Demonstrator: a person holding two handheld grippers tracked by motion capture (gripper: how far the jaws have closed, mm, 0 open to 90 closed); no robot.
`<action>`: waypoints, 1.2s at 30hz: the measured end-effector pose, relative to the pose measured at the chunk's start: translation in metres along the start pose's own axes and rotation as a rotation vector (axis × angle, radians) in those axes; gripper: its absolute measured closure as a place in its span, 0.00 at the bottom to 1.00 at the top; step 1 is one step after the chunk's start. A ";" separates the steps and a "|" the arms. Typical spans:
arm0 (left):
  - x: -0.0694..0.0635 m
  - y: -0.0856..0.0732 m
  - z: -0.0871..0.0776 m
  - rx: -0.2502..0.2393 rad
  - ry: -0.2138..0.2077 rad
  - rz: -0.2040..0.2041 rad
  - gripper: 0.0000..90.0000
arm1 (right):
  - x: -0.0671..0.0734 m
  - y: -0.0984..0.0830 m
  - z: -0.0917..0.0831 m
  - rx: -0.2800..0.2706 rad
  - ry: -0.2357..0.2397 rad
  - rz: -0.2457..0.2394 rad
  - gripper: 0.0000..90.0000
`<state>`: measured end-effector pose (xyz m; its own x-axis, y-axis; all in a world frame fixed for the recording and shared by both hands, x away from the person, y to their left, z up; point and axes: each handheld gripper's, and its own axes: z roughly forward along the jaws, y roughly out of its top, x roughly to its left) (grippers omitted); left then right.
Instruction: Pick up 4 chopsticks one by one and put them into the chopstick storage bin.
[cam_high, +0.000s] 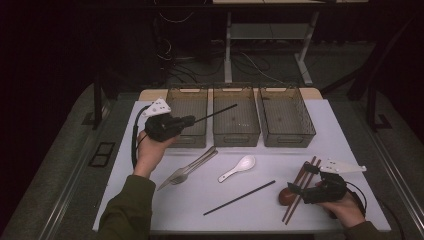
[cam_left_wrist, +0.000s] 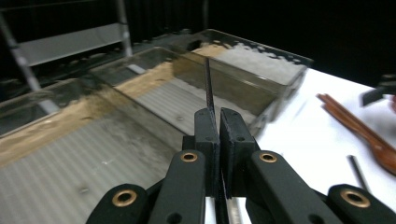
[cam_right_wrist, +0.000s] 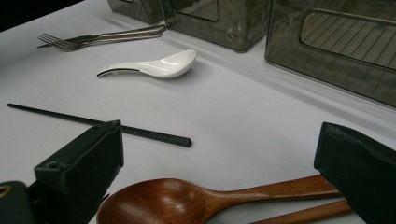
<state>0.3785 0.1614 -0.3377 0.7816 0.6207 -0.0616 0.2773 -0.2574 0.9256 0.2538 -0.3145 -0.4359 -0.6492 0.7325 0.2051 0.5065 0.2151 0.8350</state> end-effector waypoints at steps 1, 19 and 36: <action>0.003 0.000 -0.001 -0.001 0.013 -0.003 0.95 | 0.000 0.000 0.000 0.000 0.000 0.000 0.01; 0.046 0.000 -0.005 0.007 0.229 -0.078 0.95 | -0.001 0.000 0.000 -0.005 -0.002 -0.009 0.01; 0.067 -0.017 0.033 0.163 0.306 -0.124 0.95 | -0.001 0.000 0.000 -0.001 0.000 -0.013 0.01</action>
<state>0.4443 0.1827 -0.3700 0.5403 0.8408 -0.0322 0.4641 -0.2659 0.8449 0.2544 -0.3151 -0.4359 -0.6560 0.7293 0.1943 0.4973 0.2239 0.8382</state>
